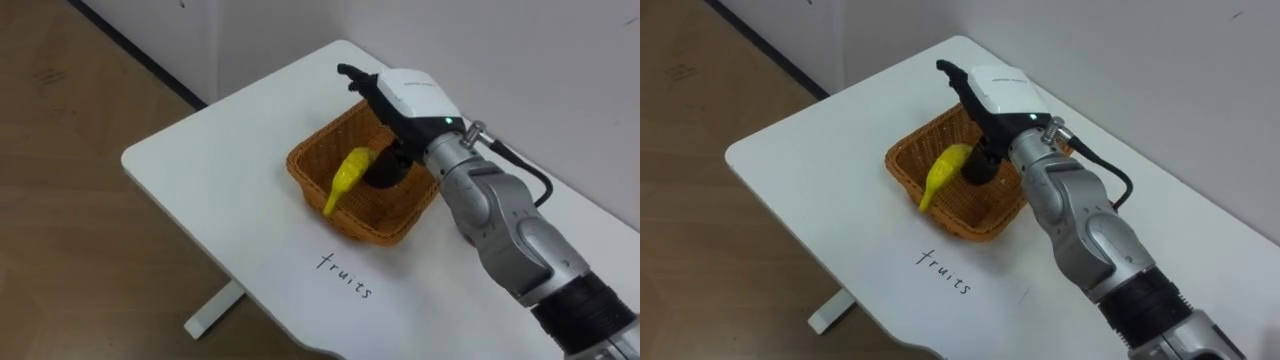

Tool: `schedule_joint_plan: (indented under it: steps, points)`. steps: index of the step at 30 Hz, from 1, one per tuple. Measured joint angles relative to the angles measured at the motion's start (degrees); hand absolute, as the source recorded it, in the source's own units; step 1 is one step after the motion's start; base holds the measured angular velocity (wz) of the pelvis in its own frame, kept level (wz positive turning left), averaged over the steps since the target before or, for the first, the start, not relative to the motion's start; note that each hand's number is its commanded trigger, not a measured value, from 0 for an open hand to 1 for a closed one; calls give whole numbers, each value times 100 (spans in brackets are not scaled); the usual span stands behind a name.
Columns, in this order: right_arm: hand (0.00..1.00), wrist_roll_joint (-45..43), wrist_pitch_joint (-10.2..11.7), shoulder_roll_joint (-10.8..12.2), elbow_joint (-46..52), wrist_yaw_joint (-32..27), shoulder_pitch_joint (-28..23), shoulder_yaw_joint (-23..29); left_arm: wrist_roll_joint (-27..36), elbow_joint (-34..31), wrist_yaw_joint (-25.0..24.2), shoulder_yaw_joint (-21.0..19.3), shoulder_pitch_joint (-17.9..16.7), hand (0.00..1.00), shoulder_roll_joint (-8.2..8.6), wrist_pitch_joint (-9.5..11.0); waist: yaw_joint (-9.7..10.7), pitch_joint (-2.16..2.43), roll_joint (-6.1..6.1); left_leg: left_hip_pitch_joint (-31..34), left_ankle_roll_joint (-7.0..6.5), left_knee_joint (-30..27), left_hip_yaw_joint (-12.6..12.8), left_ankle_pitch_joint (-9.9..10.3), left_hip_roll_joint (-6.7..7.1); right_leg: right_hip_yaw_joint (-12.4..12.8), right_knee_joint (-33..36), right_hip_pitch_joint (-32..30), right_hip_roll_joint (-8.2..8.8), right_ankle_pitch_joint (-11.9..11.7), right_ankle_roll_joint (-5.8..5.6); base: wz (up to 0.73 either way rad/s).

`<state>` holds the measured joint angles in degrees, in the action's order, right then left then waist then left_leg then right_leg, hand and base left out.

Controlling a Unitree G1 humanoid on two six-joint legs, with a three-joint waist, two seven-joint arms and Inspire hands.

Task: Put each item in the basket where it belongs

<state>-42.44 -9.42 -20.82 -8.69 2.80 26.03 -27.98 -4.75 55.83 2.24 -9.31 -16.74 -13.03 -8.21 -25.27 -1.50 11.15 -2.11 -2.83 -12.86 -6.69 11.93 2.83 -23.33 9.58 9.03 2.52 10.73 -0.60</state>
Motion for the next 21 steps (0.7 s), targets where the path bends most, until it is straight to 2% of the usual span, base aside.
schedule_joint_plan:
  steps: [5, 10, 18, 21]
  points:
    - [0, -114, -79, -1, 2, 109, 0, 0, -4, -24, 12, -1, 1, 0, -2, -47, 1, 18, -14, -7, 0, -2, 16, 0, 0, 137, 1, 0, -5, 0, 0, 0]
    - [0, -115, -193, -1, 3, 176, 0, 0, -59, -24, 68, 0, 29, 0, 3, -59, 5, 28, -25, -15, 0, -25, 17, 0, 0, 147, 1, 0, -7, 0, 0, 0]
    - [0, -114, -227, -1, 5, 238, 0, 0, -64, -69, 114, -2, 15, 0, 2, -64, 7, 32, -25, -36, 1, -40, 22, 0, 1, 268, 1, 5, -12, 0, 0, 0]
    - [0, -111, -237, -2, 4, 238, 0, 0, -62, -117, 139, -6, 18, 0, 1, -63, 10, 47, -9, -44, 1, -42, 22, 0, 0, 271, 1, 13, -18, 0, 0, 0]
